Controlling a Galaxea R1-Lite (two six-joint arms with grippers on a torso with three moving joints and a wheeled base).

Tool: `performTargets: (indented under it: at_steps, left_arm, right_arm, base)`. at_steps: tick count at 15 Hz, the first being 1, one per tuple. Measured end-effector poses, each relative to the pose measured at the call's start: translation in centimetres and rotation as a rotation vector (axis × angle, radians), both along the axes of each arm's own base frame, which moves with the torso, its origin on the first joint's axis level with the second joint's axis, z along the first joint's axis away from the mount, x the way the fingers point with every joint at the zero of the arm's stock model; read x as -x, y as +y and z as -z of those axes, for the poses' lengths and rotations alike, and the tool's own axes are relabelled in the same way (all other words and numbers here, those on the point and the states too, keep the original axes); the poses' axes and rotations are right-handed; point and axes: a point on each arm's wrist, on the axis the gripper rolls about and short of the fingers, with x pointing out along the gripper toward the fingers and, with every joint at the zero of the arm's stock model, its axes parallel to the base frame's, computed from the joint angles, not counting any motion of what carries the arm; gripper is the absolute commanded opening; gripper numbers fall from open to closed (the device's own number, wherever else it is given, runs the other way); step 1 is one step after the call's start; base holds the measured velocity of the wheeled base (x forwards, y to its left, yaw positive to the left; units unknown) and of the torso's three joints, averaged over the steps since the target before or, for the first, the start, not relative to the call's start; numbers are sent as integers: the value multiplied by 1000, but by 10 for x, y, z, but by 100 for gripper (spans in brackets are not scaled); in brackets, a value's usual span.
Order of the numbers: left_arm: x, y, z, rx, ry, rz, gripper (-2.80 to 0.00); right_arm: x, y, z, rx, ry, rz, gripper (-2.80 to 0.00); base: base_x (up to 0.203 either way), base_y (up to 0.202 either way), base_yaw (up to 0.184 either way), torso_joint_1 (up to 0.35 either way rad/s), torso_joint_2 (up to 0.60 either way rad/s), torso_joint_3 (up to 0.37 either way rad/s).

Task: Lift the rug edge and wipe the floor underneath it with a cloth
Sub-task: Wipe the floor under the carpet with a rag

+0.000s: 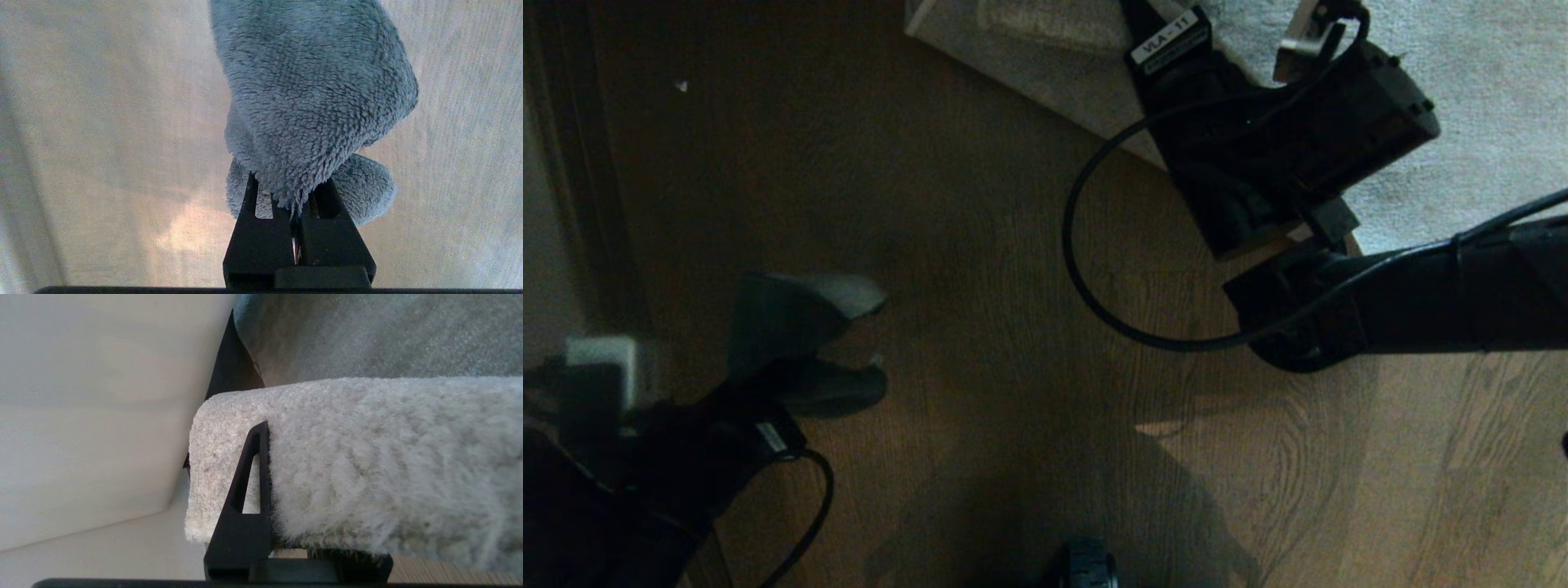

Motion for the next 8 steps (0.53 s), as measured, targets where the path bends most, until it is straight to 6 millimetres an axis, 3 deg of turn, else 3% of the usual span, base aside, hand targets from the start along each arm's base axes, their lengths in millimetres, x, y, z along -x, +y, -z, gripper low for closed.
performTargets:
  at_steps: [4, 8]
  left_arm:
    - [8, 36, -11, 14, -67, -204, -280]
    - [28, 63, -22, -34, -100, -361, -280]
  right_arm:
    - [3, -2, 0, 2, 1, 1, -280]
    - [5, -4, -1, 6, -15, 15, -280]
  base:
    - [0, 0, 0, 0, 0, 0]
    - [0, 0, 0, 0, 0, 0]
